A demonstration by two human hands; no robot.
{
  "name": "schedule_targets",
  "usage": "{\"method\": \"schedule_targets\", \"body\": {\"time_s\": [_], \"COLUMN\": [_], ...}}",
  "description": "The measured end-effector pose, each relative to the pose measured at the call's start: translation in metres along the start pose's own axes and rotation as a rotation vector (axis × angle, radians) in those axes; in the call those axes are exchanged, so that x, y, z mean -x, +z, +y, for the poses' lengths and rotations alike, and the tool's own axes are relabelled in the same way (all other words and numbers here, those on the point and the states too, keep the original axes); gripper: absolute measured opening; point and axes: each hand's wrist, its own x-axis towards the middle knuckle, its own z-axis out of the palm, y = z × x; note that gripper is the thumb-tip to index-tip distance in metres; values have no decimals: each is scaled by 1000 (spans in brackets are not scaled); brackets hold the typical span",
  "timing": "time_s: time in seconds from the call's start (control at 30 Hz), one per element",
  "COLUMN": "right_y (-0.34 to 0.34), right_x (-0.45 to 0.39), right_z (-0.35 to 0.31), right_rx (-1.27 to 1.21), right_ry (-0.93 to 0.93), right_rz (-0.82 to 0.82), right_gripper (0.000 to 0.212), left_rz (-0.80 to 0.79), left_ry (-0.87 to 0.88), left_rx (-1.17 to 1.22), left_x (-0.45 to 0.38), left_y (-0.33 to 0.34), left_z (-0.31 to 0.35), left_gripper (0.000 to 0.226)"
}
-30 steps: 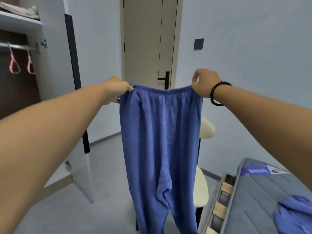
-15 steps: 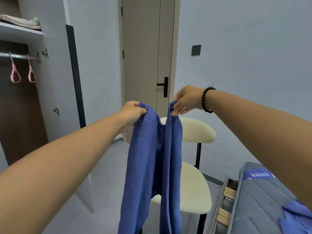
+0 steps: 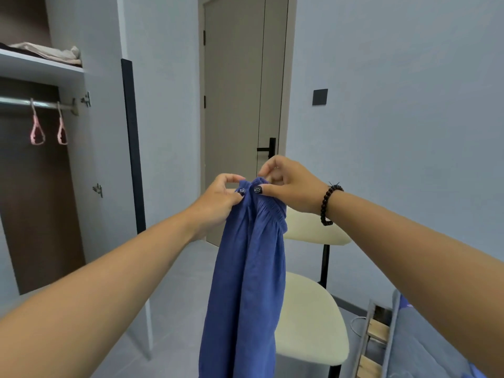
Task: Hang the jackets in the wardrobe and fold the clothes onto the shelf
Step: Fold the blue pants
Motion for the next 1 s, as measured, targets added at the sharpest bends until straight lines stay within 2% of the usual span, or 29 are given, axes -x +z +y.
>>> {"method": "schedule_targets", "body": {"time_s": [0.23,0.47,0.57,0.67,0.77,0.83,0.9,1.0], "right_y": [6,-2,-5,-7,-7,-7,-7,-2], "right_x": [3,5,6,10,17,26,35,46], "right_z": [-2,0,3,7,12,15,20,26], "right_rx": [-62,-437,-510,-479,-466,-361,-270,-82], "right_ry": [-19,146,166,185,186,117,49,-16], "right_rz": [9,18,65,146,244,289,254,139], "right_gripper": [7,4,4,6,16,19,20,20], "left_rz": [-54,-72,-82,-58,48,145,215,226], "left_ry": [31,123,167,208,234,227,195,150], "left_rx": [80,37,2,-11,-30,11,92,201], "left_x": [17,24,23,22,18,14,9,2], "left_y": [6,12,19,26,33,37,39,42], "left_z": [-3,11,15,21,25,28,30,32], "left_gripper": [24,34,33,32,32,32,33,36]}}
